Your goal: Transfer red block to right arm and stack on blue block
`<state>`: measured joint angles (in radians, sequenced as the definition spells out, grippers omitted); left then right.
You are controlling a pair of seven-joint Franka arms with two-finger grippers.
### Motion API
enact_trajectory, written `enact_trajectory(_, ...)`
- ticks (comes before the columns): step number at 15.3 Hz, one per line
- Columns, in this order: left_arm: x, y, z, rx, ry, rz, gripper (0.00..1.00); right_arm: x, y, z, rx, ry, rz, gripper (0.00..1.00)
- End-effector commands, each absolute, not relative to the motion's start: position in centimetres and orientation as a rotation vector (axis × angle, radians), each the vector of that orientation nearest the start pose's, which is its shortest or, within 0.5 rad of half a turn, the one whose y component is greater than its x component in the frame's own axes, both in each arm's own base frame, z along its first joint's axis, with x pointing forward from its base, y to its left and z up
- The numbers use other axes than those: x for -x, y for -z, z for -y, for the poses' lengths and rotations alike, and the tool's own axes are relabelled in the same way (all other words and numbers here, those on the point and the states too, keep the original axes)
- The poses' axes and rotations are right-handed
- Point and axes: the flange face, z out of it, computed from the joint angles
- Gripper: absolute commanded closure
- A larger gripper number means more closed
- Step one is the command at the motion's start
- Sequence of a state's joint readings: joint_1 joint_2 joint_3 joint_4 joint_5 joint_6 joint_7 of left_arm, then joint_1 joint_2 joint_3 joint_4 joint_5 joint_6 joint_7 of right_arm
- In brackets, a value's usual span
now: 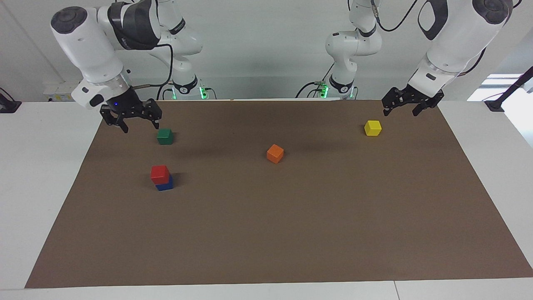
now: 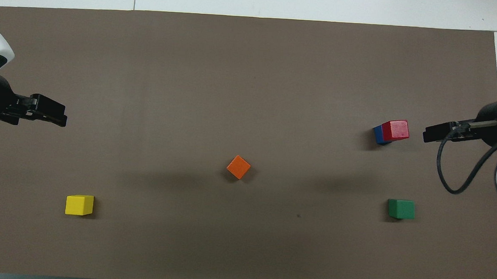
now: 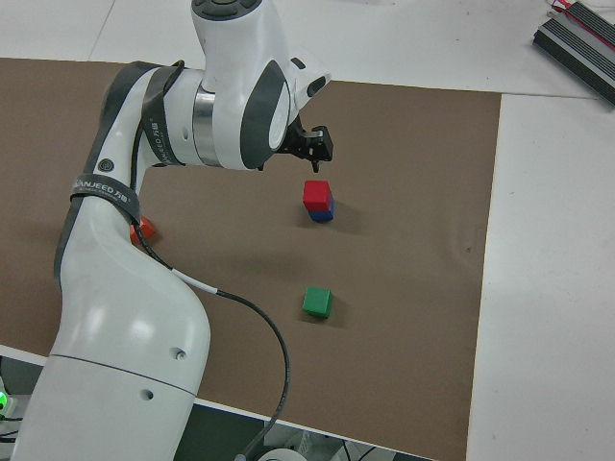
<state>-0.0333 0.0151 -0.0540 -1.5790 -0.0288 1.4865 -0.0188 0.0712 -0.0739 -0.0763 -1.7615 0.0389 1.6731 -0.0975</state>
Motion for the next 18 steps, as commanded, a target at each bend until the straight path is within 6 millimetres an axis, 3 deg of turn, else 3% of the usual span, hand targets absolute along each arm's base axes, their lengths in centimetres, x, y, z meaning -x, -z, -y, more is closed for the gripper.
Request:
enact_trajectory(1, -54.1, -60.6, 4.5, 3.159, -0.169, -0.086, 0.0, -53.7, -60.9, 1.0, 3.12, -0.037, 0.114, 0.0)
enact_trajectory(4, -54.1, -60.6, 4.5, 3.159, -0.17, -0.086, 0.0, -53.8, -61.7, 2.7, 3.193, -0.023, 0.1, 0.0)
enact_trajectory(6, -54.1, -60.6, 4.5, 3.159, -0.17, -0.086, 0.0, -53.8, -62.0, 5.0, 3.187, -0.019, 0.041, 0.0)
enact_trajectory(18, -54.1, -60.6, 4.5, 3.159, -0.172, -0.086, 0.0, -53.6, -61.5, 3.9, 3.113, -0.054, 0.029, 0.0)
